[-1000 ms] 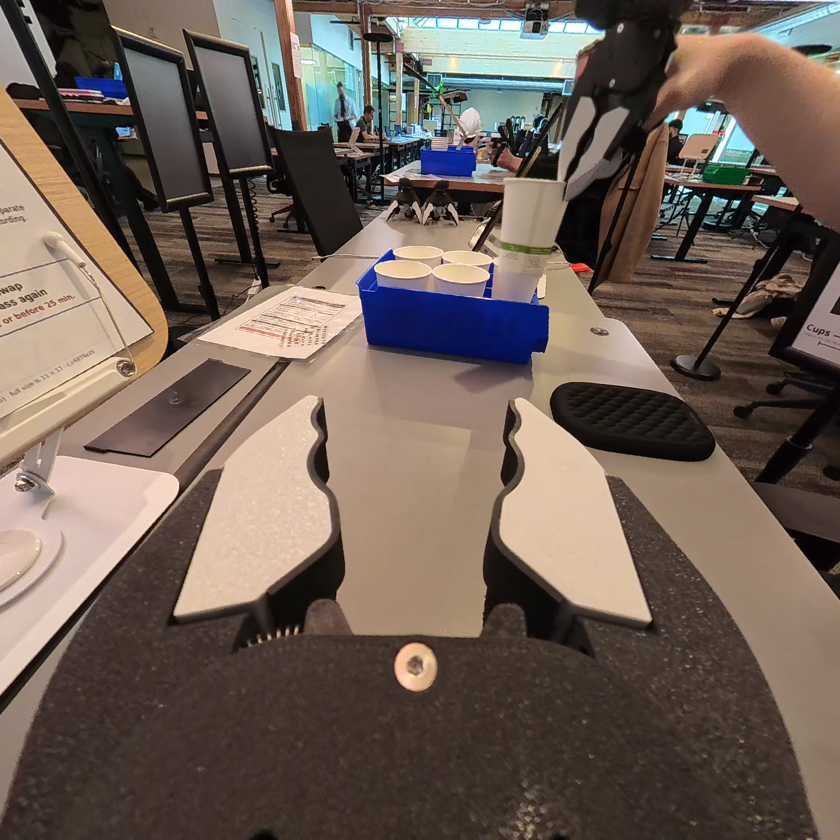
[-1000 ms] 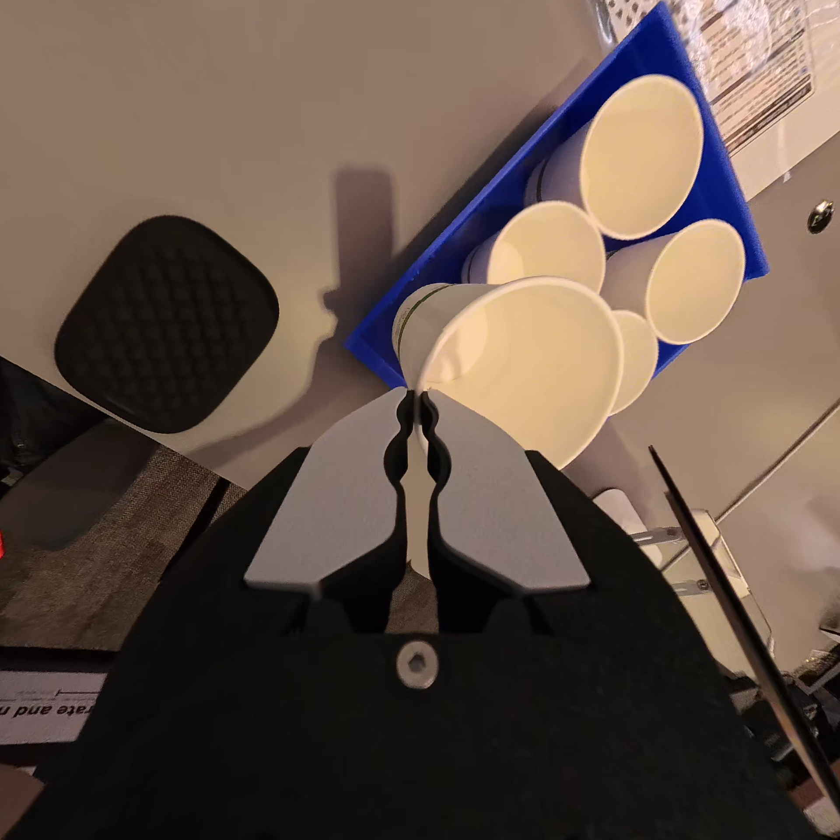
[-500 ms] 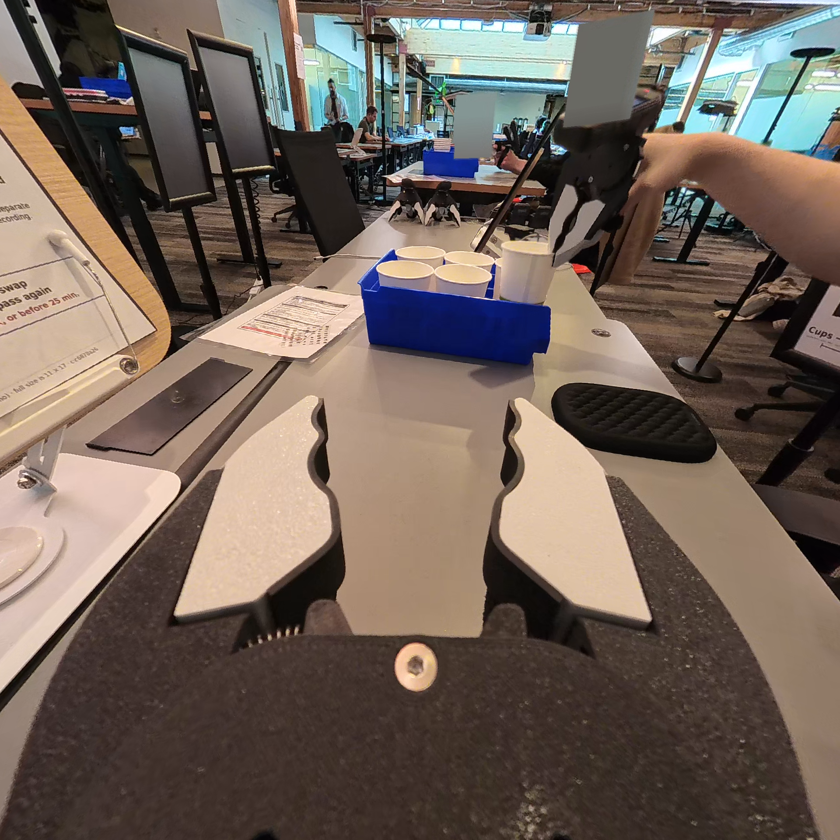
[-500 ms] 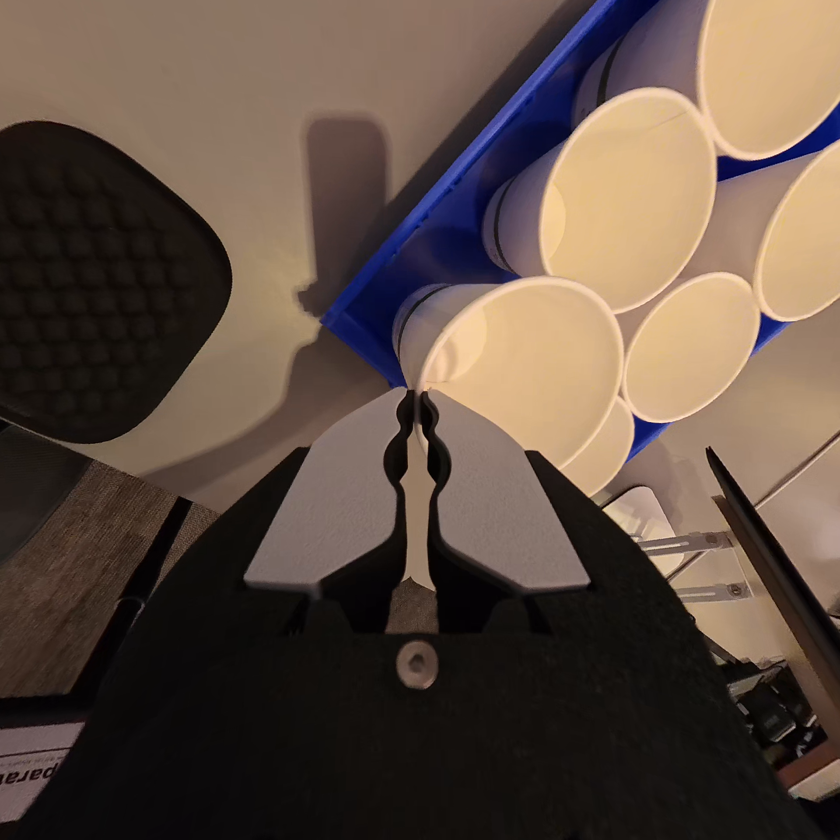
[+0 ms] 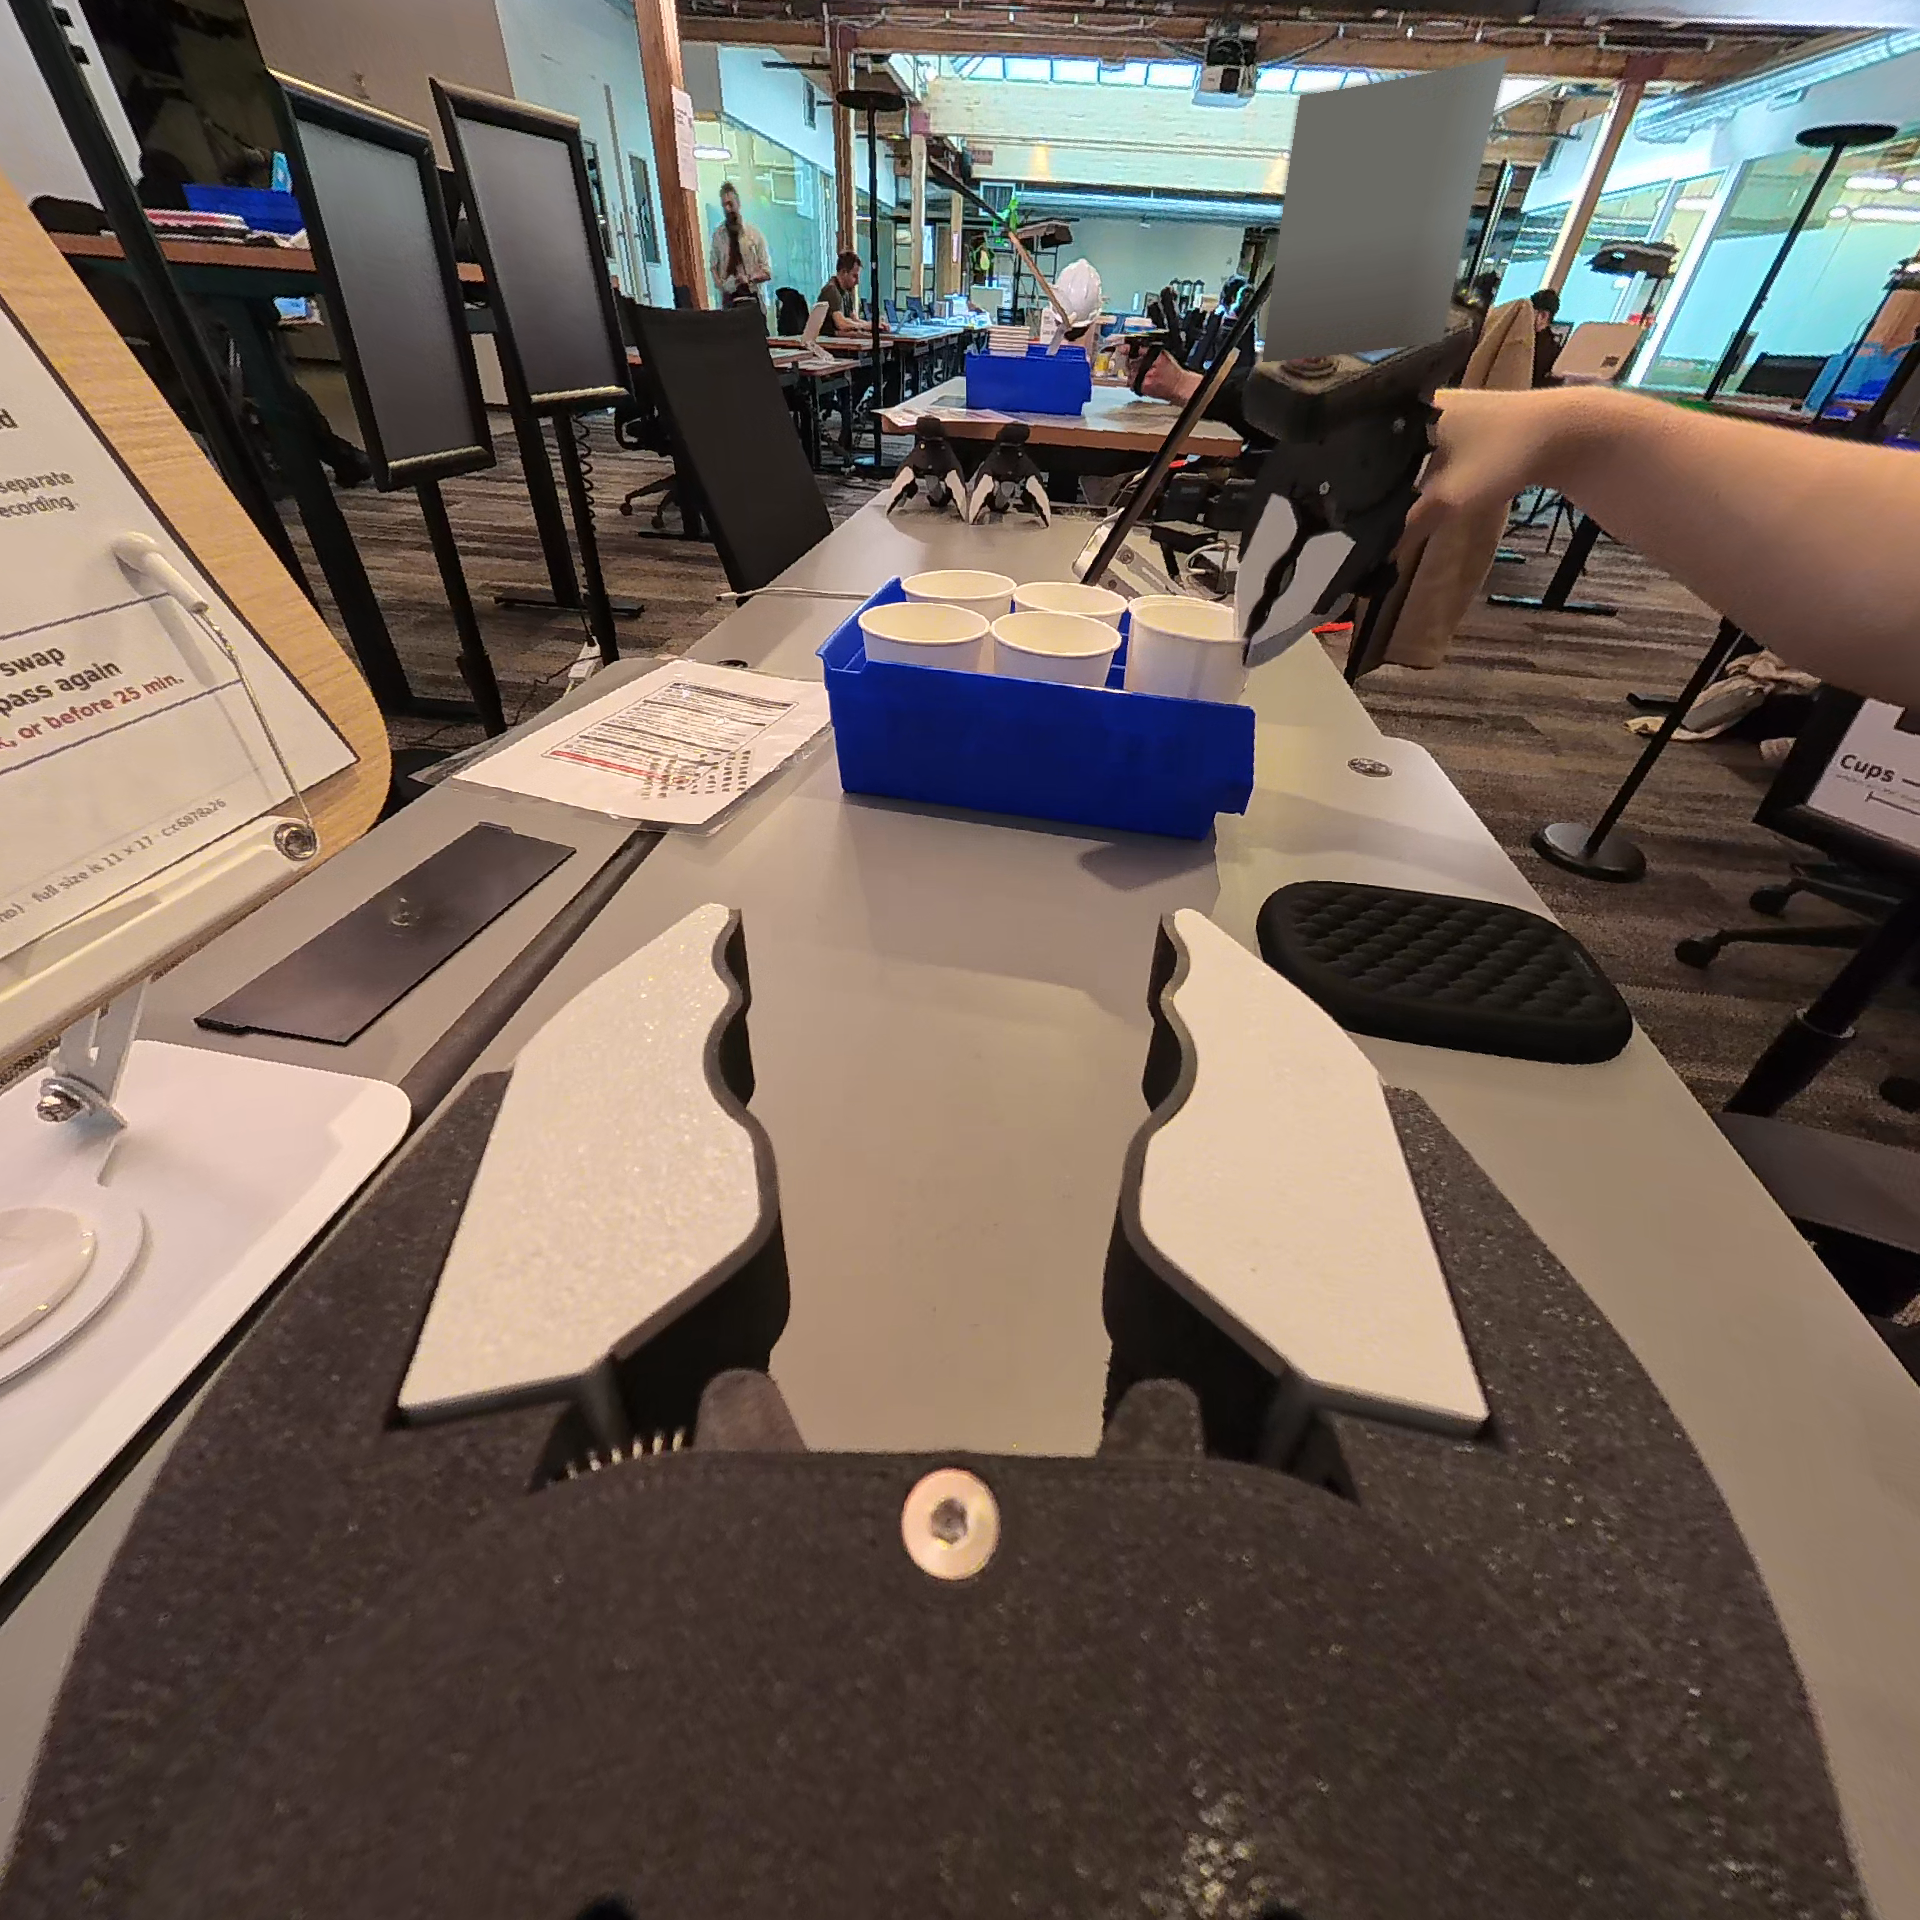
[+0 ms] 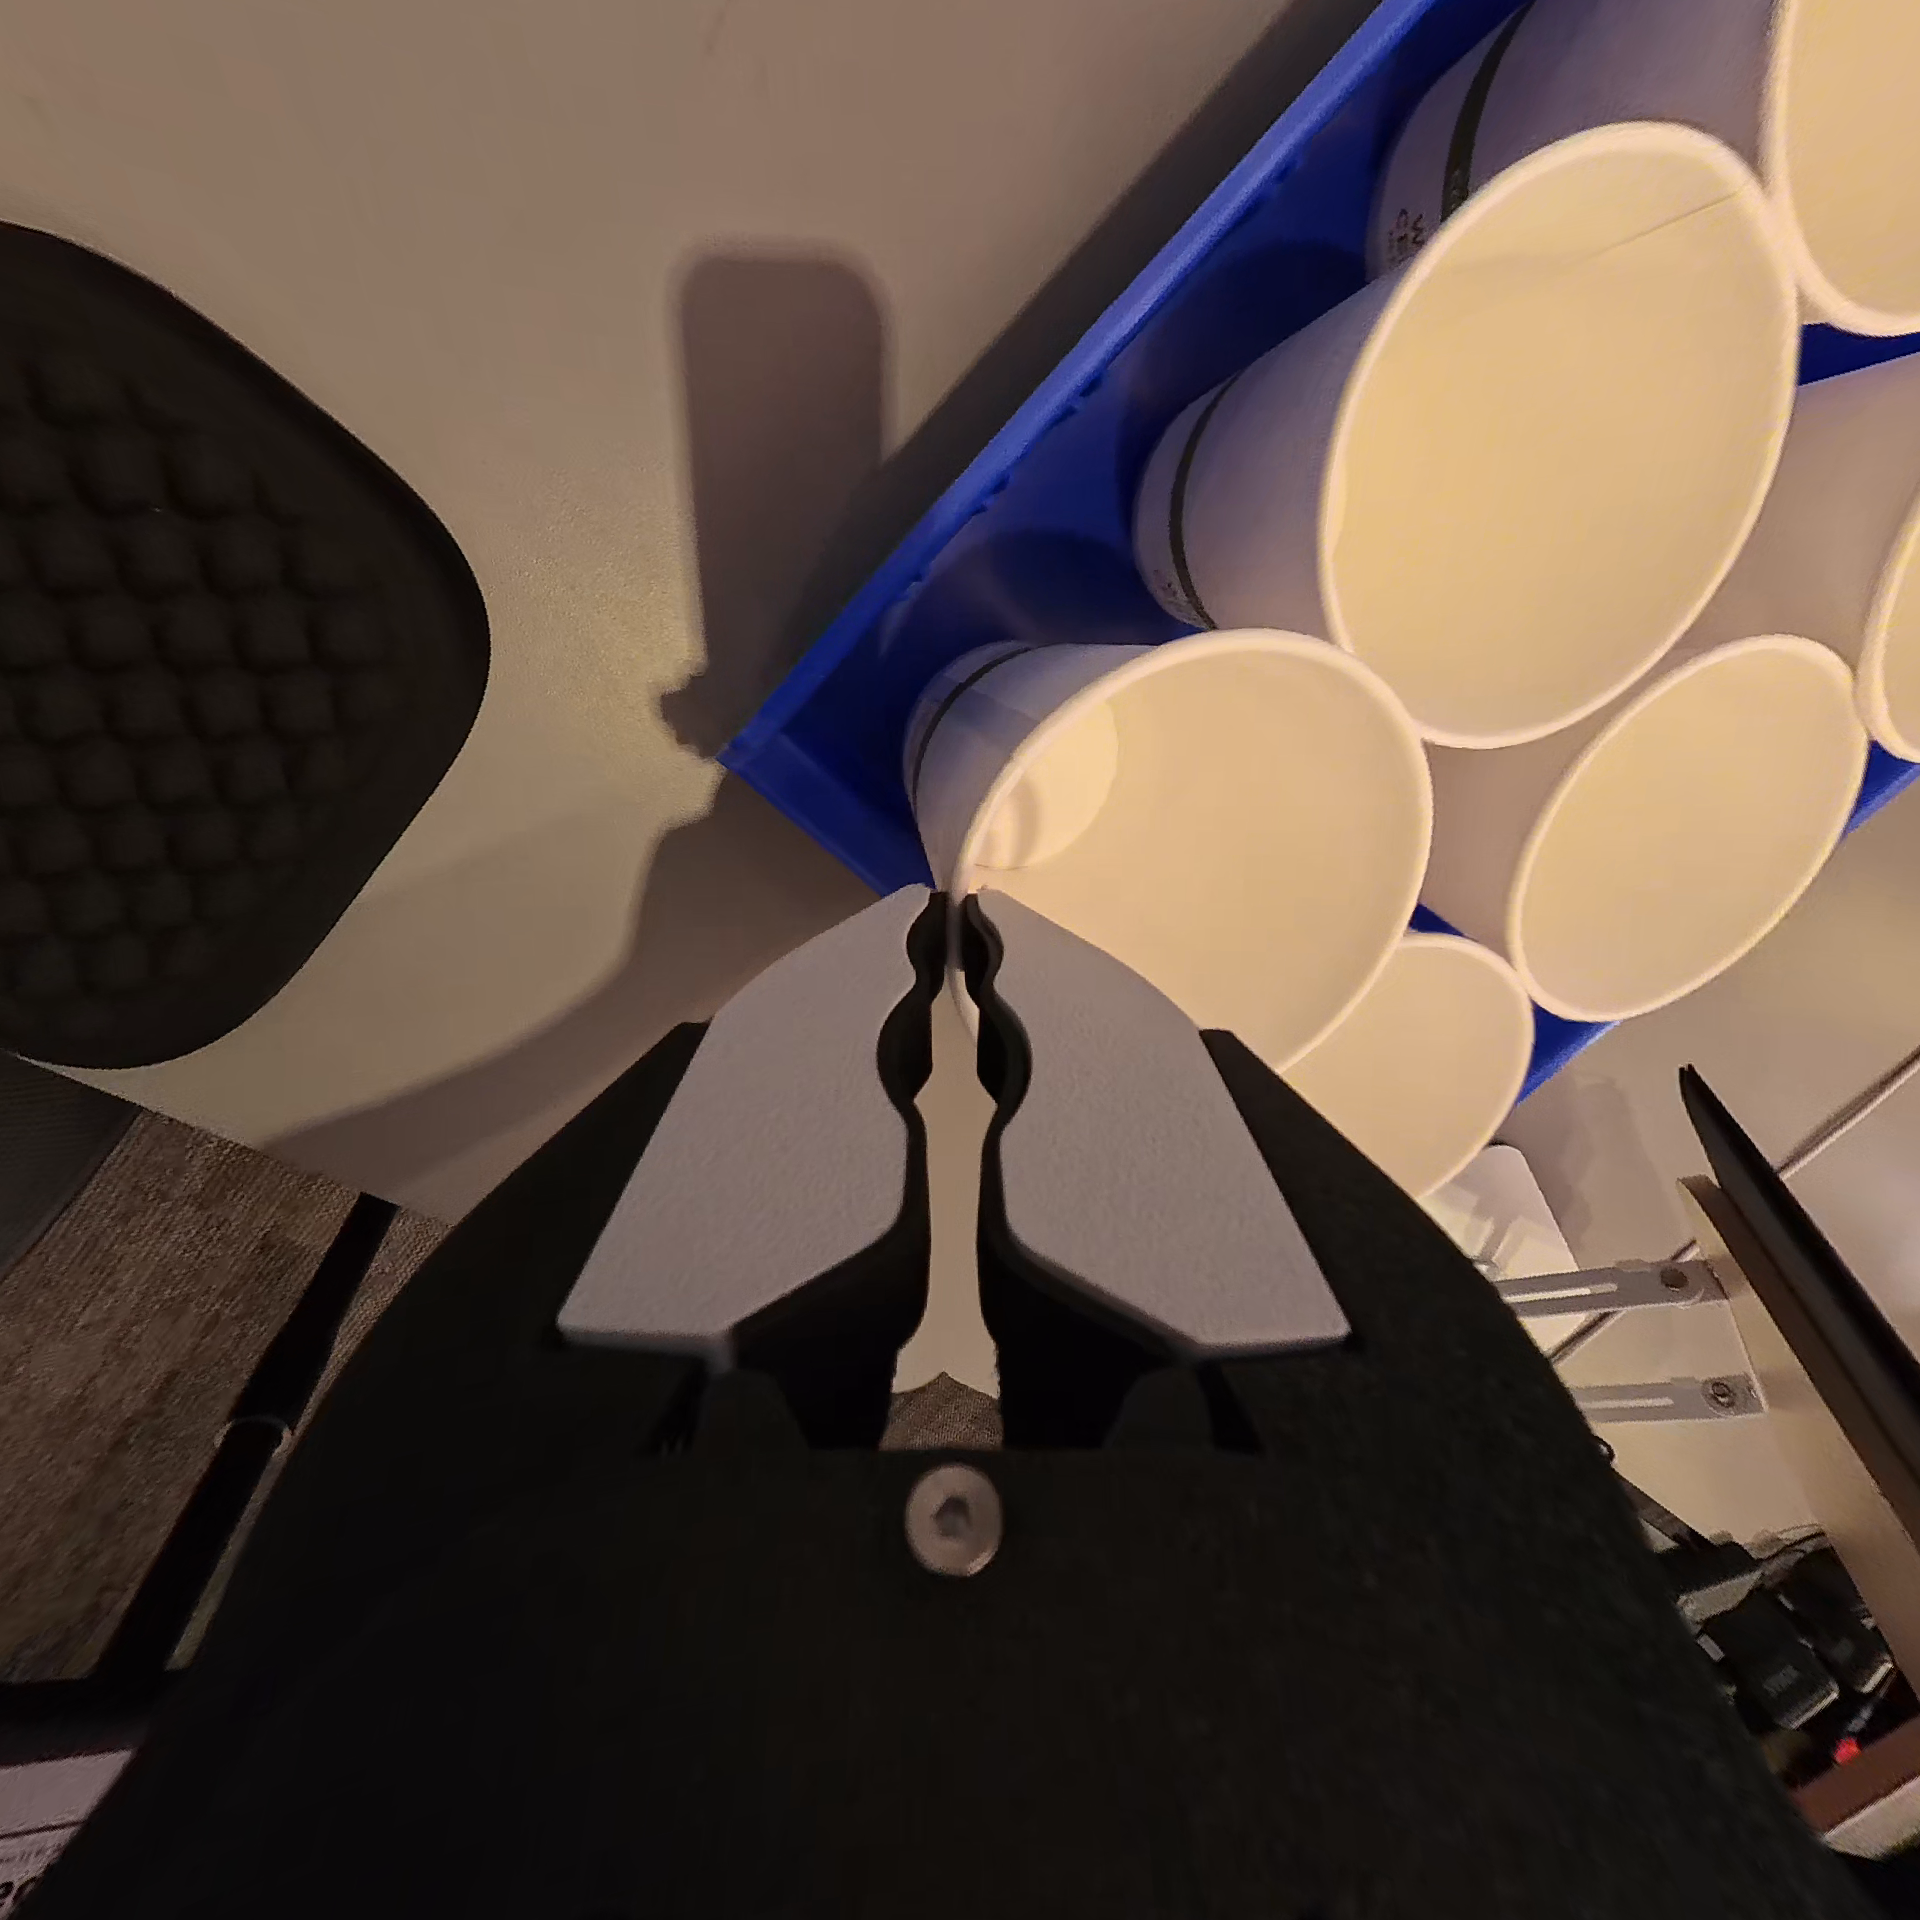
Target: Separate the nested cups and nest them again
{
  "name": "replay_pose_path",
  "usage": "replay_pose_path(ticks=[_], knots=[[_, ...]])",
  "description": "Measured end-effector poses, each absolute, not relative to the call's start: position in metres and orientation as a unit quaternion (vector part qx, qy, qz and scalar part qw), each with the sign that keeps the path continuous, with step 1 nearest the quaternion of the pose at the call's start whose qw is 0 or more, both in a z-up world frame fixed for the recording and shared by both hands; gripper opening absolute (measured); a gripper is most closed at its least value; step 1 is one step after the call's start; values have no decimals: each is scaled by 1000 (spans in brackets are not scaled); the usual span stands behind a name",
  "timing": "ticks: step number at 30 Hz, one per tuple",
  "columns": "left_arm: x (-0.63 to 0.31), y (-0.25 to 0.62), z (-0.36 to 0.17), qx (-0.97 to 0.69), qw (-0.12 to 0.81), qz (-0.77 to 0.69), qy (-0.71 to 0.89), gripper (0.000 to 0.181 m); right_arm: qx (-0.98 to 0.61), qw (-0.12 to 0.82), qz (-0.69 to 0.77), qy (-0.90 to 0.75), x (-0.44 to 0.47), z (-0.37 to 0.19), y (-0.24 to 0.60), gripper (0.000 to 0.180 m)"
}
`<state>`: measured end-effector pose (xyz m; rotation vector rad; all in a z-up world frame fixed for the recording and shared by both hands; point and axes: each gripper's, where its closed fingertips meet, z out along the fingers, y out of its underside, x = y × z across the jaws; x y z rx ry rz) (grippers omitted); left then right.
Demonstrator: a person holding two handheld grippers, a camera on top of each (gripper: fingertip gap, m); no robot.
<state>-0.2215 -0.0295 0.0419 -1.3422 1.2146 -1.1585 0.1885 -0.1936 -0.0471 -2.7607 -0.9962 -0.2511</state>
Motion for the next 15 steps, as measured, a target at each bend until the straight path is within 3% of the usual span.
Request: replay_pose_path(ticks=[15], knots=[[-222, -30, 43, -548, 476, -475, 498, 73, -938, 69, -77, -330, 192, -67, -189, 2]])
